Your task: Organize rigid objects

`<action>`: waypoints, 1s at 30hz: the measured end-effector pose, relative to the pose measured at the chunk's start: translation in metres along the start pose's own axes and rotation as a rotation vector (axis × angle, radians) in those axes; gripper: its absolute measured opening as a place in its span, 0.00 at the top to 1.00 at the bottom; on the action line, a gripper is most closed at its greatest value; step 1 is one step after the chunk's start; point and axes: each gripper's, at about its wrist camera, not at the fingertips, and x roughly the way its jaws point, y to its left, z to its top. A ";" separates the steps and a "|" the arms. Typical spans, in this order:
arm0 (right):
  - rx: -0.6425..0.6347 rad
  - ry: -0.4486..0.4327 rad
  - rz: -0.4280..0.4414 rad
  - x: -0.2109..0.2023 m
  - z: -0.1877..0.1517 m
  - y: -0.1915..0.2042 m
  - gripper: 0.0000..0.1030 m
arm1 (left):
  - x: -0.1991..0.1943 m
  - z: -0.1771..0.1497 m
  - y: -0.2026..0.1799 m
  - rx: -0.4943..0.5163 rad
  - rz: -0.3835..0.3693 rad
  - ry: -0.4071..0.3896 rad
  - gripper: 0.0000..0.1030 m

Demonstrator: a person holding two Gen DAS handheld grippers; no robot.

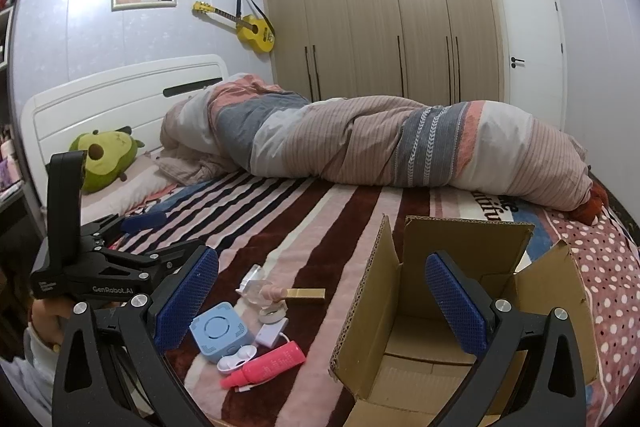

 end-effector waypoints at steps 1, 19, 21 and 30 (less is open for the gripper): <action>0.001 0.001 0.000 0.000 0.000 0.000 0.00 | 0.000 0.000 0.000 0.000 -0.001 0.000 0.00; -0.138 -0.028 -0.151 -0.005 0.012 0.042 0.23 | -0.007 -0.007 0.021 -0.002 -0.051 -0.059 0.00; -0.170 -0.030 -0.135 -0.003 0.011 0.062 0.43 | -0.010 -0.010 0.033 0.000 -0.044 -0.076 0.00; -0.038 0.249 0.080 0.069 -0.037 0.101 0.59 | 0.006 -0.037 0.084 -0.016 -0.059 -0.045 0.01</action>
